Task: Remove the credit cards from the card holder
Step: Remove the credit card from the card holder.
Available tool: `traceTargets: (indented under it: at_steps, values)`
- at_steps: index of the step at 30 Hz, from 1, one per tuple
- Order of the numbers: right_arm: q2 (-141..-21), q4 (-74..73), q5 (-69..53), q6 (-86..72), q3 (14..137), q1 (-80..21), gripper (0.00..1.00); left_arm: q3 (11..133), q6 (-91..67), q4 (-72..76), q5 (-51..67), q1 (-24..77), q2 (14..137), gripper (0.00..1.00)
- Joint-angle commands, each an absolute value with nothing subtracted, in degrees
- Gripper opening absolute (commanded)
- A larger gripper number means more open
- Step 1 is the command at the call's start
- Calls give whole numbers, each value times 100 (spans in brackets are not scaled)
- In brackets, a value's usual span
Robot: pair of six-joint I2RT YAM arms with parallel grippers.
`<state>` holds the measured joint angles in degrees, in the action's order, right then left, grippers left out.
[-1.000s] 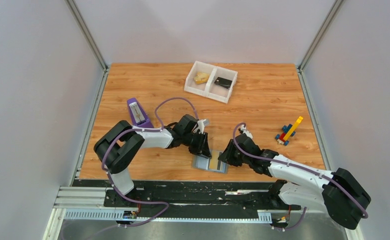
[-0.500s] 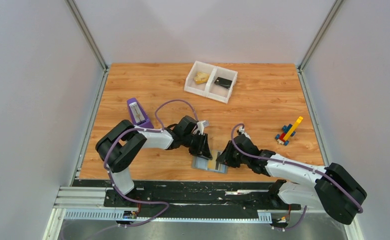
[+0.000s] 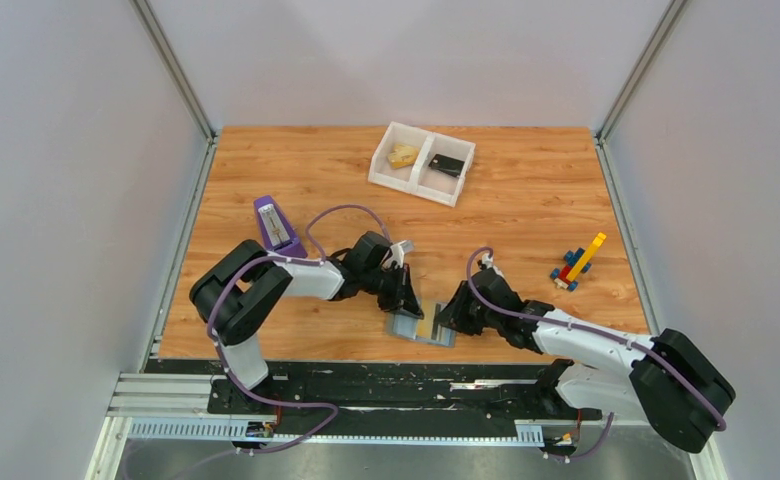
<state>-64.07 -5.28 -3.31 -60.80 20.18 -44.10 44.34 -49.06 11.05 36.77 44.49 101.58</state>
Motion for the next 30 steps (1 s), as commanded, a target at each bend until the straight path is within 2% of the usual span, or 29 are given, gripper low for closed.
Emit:
traceTargets:
  at_steps: [1, 9, 19, 23, 25, 30]
  values:
    - [-6354, -768, -211, -5983, 1841, -4267, 23, 4510, -4920, 642, 3493, 4365, 9693, 0]
    - [-6267, -1322, -8, -5413, 2480, -4225, 25, 4663, -4682, 67, 3277, 4161, 9095, 0]
    - [-6240, -1517, 94, -3300, 3804, -4263, 34, 5256, -4451, -684, 3260, 4067, 8630, 0]
    - [-5840, -884, -83, -1762, 3700, -4707, 35, 5598, -4458, -1199, 2972, 3997, 8486, 0]
    - [-5496, -399, 223, -704, 3468, -5080, 35, 5682, -4616, -1302, 2878, 3908, 8430, 0]
    - [-4687, 378, 386, 1052, 3047, -5615, 44, 5532, -5335, -912, 3142, 3658, 8275, 0]
